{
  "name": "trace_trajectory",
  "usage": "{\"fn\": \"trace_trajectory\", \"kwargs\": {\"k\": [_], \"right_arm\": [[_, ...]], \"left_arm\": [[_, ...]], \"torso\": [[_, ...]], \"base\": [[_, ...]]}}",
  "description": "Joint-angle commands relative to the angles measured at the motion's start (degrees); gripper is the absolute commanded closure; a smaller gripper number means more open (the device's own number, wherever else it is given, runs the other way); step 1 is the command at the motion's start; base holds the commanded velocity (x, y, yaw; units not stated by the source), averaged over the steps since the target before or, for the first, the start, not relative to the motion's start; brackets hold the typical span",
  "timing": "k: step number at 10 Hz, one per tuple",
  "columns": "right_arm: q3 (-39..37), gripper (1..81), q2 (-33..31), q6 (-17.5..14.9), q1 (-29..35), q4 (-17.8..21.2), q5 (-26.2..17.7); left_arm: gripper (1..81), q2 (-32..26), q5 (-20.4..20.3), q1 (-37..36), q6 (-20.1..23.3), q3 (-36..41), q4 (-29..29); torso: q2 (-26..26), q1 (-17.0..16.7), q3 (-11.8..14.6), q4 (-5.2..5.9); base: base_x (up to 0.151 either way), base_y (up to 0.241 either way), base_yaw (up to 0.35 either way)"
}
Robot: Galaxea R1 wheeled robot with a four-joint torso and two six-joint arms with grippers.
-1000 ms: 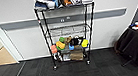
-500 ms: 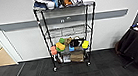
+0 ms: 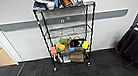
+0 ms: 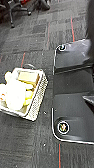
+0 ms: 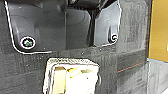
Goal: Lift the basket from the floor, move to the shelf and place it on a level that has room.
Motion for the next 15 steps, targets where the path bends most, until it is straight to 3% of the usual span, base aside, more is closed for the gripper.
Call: {"fn": "trace_trajectory", "kwargs": {"k": [1, 3, 4, 7, 11, 12, 15], "right_arm": [[-0.5, 1.0, -0.2, 0.2, 3.4, 0.1, -2.7], [-2.4, 1.0, 1.6, 0.2, 3.2, 0.2, -3.3], [-3.2, 1.0, 2.4, 0.2, 3.1, -0.2, -3.7], [-3.4, 1.0, 2.9, 0.2, 2.1, 0.2, -3.8], [-3.3, 1.0, 3.1, 0.2, 1.4, 0.3, -3.9], [-3.5, 1.0, 3.1, 0.2, 1.0, 0.0, -3.9], [-4.2, 1.0, 3.1, 0.2, 1.0, 0.3, -3.8]], "left_arm": [[1.0, -0.9, 3.1, -2.5, -0.3, 0.8, -1.0], [1.0, -0.9, 3.1, -2.3, -0.3, -0.5, -3.1], [1.0, -1.0, 3.0, -2.3, -0.3, -0.7, -3.1], [1.0, -1.8, 3.1, -2.3, -0.3, 0.3, -5.8], [1.0, -1.4, 5.2, -2.0, -0.5, 0.1, -6.5], [1.0, -1.0, 5.2, -2.0, -0.5, 0.1, -6.4], [1.0, -0.4, 5.2, -2.1, -0.5, -0.1, -6.0]], "torso": [[0.0, 0.0, 0.0, 0.0], [0.0, 0.0, 0.0, 0.0], [-5.7, 3.7, 0.0, 0.0], [-7.6, 4.8, 0.0, 0.0], [-15.5, 9.8, 0.0, 0.0], [-17.6, 11.1, -5.3, 0.0], [-22.1, 13.9, -7.2, 0.0]], "base": [[0.0, 0.0, 0.0], [0.0, 0.0, 0.0], [0.0, 0.0, 0.0], [0.0, 0.0, 0.0], [0.0, 0.0, 0.0], [0.0, 0.0, 0.0], [0.0, 0.0, 0.0]]}}
